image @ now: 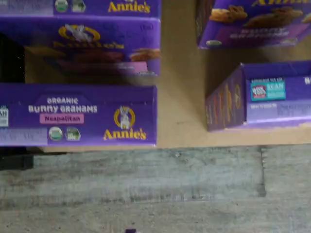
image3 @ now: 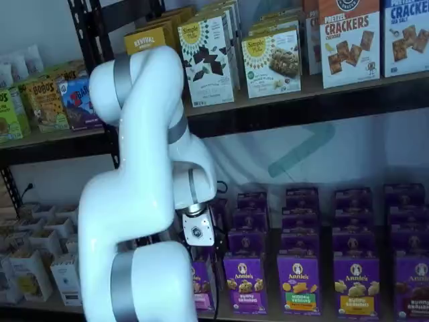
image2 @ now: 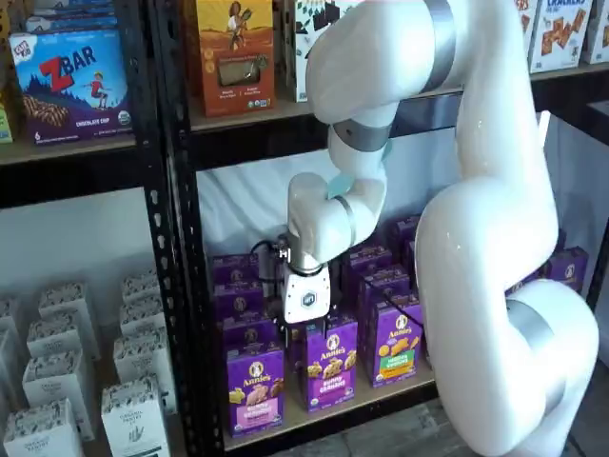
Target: Pick up the purple box with a pink patch in the middle, on the bottom shelf, the first box from the left
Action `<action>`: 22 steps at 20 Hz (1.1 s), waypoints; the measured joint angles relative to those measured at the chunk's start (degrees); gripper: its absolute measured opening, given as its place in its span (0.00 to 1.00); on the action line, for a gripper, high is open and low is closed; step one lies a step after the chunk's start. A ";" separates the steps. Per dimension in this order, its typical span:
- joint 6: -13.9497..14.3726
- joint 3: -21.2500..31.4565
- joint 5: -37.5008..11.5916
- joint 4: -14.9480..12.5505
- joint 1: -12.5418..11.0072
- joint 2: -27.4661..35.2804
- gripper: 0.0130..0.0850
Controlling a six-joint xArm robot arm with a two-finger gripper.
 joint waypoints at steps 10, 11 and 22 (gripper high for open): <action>0.01 -4.42 1.24 0.75 0.74 2.79 1.00; 0.18 -4.53 1.23 0.63 0.79 2.86 1.00; -0.54 -4.90 0.71 1.94 1.35 2.87 1.00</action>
